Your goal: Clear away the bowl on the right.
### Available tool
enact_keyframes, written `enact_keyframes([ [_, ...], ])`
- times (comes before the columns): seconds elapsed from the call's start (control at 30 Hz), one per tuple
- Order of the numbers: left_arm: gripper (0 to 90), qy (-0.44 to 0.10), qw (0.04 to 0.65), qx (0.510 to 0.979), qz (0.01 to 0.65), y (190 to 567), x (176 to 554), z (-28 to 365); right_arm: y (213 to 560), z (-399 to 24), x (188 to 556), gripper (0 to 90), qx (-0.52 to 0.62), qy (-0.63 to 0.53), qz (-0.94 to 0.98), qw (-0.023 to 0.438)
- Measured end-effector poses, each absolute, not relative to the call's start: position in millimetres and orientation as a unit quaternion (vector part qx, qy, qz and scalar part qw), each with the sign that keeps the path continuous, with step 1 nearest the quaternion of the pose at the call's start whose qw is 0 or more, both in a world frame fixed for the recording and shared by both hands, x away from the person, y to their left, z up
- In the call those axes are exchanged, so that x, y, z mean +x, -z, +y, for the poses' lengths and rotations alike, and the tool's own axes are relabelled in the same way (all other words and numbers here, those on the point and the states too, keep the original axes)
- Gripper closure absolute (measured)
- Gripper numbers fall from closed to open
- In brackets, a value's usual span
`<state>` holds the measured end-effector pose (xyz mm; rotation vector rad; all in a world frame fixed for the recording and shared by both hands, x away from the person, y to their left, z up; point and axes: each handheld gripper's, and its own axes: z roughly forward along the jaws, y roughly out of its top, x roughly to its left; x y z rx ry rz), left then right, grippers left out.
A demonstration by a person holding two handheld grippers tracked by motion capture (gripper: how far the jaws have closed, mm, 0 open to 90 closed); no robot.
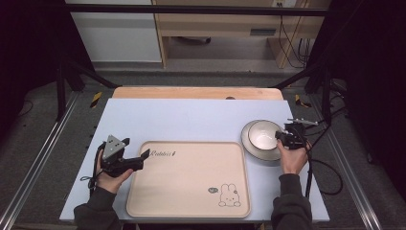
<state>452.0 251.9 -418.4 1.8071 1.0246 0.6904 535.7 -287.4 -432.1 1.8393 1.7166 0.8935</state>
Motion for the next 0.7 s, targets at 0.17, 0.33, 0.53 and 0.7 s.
enact_keyframes([
  [0.17,14.2,-0.28,0.457,0.735,0.415,418,452,253,431,-289,534,81.3,0.672,-0.326,0.623,0.233],
  [0.33,14.2,-0.28,0.458,0.734,0.415,417,451,252,428,-291,533,81.3,0.67,-0.332,0.621,0.234],
  [0.53,14.2,-0.28,0.458,0.734,0.415,417,452,253,426,-291,531,81.3,0.667,-0.342,0.621,0.23],
  [0.7,14.2,-0.28,0.458,0.735,0.415,418,452,252,421,-288,530,81.3,0.664,-0.344,0.624,0.23],
])
